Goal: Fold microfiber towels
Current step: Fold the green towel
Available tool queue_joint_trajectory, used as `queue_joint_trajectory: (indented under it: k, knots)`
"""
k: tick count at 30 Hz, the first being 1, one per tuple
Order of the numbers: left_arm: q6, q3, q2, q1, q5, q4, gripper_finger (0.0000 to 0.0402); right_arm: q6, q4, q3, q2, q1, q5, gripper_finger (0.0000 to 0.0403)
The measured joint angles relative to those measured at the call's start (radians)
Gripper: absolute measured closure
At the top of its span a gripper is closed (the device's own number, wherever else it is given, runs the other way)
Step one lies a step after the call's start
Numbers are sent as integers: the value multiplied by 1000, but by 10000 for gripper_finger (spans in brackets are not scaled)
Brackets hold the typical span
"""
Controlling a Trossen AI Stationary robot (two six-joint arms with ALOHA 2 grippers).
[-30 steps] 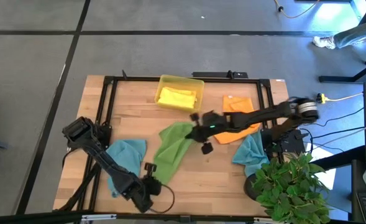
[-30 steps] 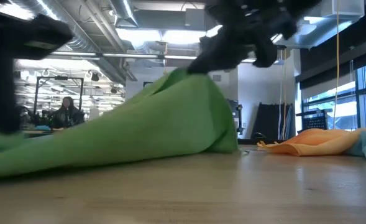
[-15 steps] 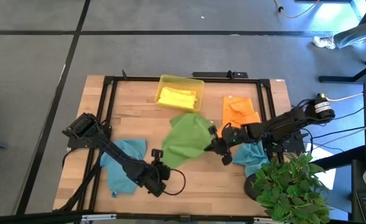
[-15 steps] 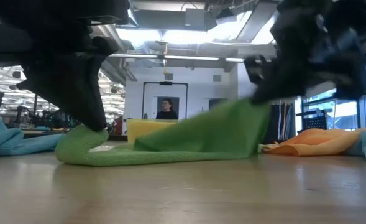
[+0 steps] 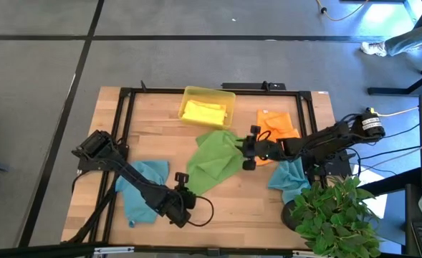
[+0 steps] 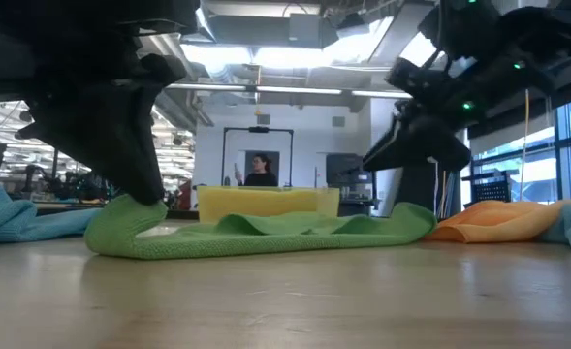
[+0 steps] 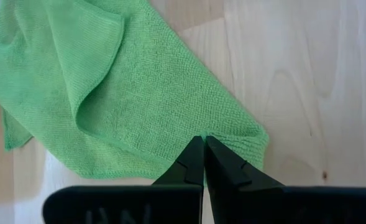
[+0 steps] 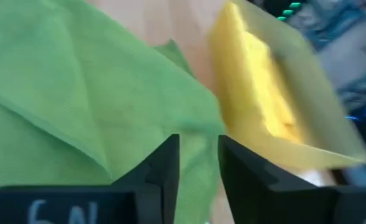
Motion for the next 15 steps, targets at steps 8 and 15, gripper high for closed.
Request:
queue_joint_trajectory:
  k: [8, 15]
  knots:
    - [0, 0, 0, 0, 0, 7, 402, -130, 28, 33, 0, 28, -419, 238]
    - [1, 0, 0, 2, 0, 8, 402, -134, 85, 34, 50, 75, -417, 207]
